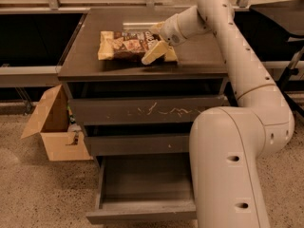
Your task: Place brown chip bag into bottom drawer
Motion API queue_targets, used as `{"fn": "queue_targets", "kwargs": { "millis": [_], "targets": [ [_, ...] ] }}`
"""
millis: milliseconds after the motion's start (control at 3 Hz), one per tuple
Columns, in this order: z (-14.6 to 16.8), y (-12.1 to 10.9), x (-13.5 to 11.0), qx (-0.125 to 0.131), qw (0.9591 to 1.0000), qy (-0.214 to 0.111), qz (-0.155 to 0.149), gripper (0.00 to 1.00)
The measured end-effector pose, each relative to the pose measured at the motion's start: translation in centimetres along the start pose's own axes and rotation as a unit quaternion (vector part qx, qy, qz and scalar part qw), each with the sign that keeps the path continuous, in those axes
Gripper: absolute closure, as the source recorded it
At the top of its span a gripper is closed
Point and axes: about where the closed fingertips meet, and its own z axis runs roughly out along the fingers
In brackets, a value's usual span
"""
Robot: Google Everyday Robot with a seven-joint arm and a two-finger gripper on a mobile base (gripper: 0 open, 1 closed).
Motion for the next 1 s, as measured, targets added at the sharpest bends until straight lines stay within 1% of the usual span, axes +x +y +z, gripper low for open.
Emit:
{"fn": "queue_targets", "kwargs": {
  "millis": [333,667,1000],
  "targets": [
    [0.8,0.1,0.4,-0.009,0.9999,0.002,0.009,0.43],
    [-0.5,0.7,-1.1,-0.015,0.9997,-0.015,-0.009,0.72],
    [-3.4,1.7,-3.5,-0.017,0.9981,-0.048,-0.034,0.97]
  ]
}}
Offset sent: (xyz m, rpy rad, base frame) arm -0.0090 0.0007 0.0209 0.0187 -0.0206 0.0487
